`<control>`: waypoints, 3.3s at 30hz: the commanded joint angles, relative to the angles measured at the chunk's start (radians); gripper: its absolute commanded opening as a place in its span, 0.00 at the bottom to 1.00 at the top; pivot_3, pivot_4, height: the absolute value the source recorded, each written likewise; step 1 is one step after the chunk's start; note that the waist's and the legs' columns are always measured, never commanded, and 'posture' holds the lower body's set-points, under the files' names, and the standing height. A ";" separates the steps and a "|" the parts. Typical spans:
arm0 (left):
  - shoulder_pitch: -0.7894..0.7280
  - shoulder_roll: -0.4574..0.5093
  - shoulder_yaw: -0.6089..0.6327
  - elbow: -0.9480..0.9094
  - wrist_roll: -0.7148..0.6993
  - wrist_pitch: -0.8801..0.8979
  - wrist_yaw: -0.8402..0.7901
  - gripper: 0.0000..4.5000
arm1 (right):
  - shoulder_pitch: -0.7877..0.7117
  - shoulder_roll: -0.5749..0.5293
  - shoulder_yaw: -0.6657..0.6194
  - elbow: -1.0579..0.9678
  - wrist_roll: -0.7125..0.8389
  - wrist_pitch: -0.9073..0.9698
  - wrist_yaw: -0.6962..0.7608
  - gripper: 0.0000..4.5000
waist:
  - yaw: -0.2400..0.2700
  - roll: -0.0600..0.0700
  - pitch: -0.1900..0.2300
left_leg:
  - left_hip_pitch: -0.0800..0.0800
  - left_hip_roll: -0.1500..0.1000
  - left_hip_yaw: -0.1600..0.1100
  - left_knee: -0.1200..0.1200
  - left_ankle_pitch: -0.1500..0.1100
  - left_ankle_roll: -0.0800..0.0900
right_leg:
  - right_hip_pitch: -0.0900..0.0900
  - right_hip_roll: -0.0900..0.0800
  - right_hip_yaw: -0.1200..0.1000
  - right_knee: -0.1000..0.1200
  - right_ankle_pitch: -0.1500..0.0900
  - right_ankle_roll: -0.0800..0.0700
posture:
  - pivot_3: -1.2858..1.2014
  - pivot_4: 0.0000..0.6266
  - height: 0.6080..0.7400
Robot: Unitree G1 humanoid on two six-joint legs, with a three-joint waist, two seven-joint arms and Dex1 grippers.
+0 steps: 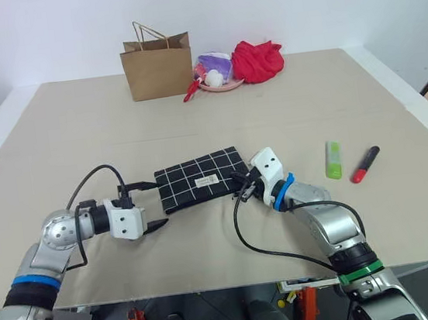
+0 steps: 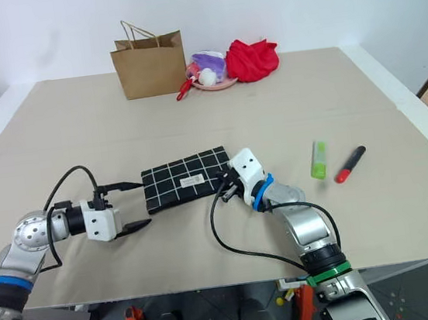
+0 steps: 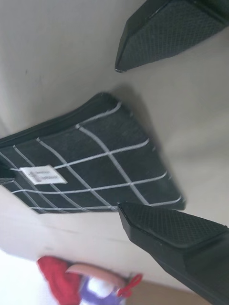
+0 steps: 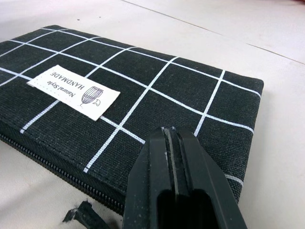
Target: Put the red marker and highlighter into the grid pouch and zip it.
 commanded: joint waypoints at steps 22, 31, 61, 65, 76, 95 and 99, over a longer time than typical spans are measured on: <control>-0.263 -0.084 -0.165 0.445 0.164 -0.303 0.137 0.01 | 0.014 -0.014 -0.007 -0.096 -0.008 0.012 0.003 0.00 | 0.000 0.004 -0.002 | -0.001 -0.001 0.000 -0.001 0.005 0.002 | 0.000 0.000 0.000 0.000 0.004 0.001 | 0.52 0.24 1.00; -0.249 -0.109 -0.140 0.383 -0.063 -0.176 -0.035 0.01 | 0.016 -0.019 -0.022 -0.117 -0.005 0.000 0.004 0.00 | -0.001 0.004 -0.002 | -0.001 -0.001 0.000 -0.001 0.005 0.002 | -0.001 0.000 0.000 0.000 0.003 0.000 | 0.52 0.24 1.00; -0.054 -0.154 0.004 -0.364 -0.396 0.768 -0.170 0.00 | 0.270 -0.105 -0.272 -0.541 0.260 0.331 -0.103 0.99 | -0.007 0.003 0.000 | -0.007 -0.001 -0.001 -0.002 0.005 0.002 | -0.006 -0.001 -0.002 0.004 -0.003 -0.003 | 0.52 0.24 1.00; -0.050 -0.161 0.010 -0.384 -0.395 0.794 -0.156 0.00 | 0.270 -0.096 -0.272 -0.531 0.271 0.332 -0.113 0.99 | -0.006 0.003 0.000 | -0.006 0.000 -0.001 -0.002 0.005 0.002 | -0.006 0.000 -0.003 0.004 -0.003 -0.001 | 0.52 0.24 1.00; -0.030 -0.167 0.015 -0.418 -0.393 0.823 -0.150 0.00 | 0.245 -0.085 -0.269 -0.510 0.274 0.342 -0.127 0.82 | -0.006 0.003 0.000 | -0.006 0.000 -0.001 -0.002 0.005 0.002 | -0.006 0.000 -0.003 0.004 -0.003 -0.002 | 0.52 0.24 1.00; -0.026 -0.183 0.015 -0.463 -0.406 0.884 -0.129 0.00 | 0.220 -0.120 -0.214 -0.541 0.261 0.351 -0.112 0.02 | -0.006 0.003 0.000 | -0.007 0.000 -0.001 -0.002 0.005 0.002 | -0.006 0.000 -0.002 0.004 -0.002 -0.001 | 0.52 0.24 1.00; -0.023 -0.191 0.011 -0.474 -0.404 0.895 -0.122 0.00 | 0.197 -0.153 -0.171 -0.560 0.253 0.358 -0.092 0.02 | -0.006 0.003 0.000 | -0.006 0.000 -0.001 -0.002 0.005 0.002 | -0.006 0.000 -0.003 0.004 -0.002 -0.001 | 0.52 0.24 1.00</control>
